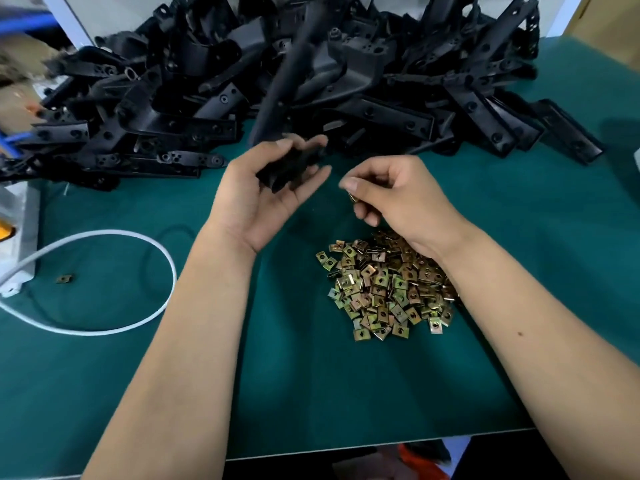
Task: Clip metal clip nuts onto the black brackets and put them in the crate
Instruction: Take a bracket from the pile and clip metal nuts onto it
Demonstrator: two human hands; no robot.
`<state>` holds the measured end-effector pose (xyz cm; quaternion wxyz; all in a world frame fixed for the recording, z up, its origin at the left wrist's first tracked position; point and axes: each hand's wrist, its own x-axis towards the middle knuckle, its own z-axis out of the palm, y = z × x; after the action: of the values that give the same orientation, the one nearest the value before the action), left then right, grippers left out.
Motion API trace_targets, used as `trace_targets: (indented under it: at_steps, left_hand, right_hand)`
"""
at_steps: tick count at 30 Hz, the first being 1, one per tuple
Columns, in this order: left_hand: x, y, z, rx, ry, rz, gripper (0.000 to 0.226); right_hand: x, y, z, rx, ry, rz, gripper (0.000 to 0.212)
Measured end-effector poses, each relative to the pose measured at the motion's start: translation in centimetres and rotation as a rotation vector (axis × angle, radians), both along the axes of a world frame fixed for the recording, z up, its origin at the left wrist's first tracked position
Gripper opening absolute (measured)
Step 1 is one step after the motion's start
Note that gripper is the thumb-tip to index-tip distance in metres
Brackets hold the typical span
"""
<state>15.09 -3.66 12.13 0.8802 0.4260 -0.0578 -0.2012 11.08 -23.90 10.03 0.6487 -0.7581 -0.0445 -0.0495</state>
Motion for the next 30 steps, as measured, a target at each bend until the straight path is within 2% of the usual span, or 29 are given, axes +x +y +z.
trace_targets:
  at_steps: [3, 7, 11, 16, 20, 25, 30]
  left_hand:
    - [0.4, -1.2, -0.9, -0.133, 0.088, 0.128, 0.012]
    - [0.5, -1.8, -1.8, -0.118, 0.104, 0.114, 0.018]
    - [0.8, -2.3, -2.0, -0.085, 0.133, 0.145, 0.02]
    - [0.7, -2.6, -2.1, -0.161, 0.258, 0.218, 0.013]
    - [0.1, -3.0, -1.9, -0.199, 0.223, 0.182, 0.033]
    - [-0.1, -3.4, -1.9, -0.175, 0.192, 0.132, 0.032]
    - [0.0, -3.4, -2.1, -0.131, 0.18, 0.143, 0.024]
  right_hand:
    - [-0.2, 0.0, 0.2, 0.085, 0.056, 0.036, 0.013]
    - [-0.5, 0.0, 0.6, 0.164, 0.075, 0.069, 0.026]
    - [-0.6, 0.2, 0.6, 0.228, 0.068, 0.073, 0.023]
    - [-0.6, 0.5, 0.7, 0.19, 0.042, 0.037, 0.017]
    - [-0.5, 0.4, 0.6, 0.134, 0.03, -0.011, 0.017]
    - [-0.3, 0.5, 0.3, 0.128, 0.065, -0.039, 0.01]
    - [-0.2, 0.4, 0.2, 0.106, 0.137, -0.028, 0.028]
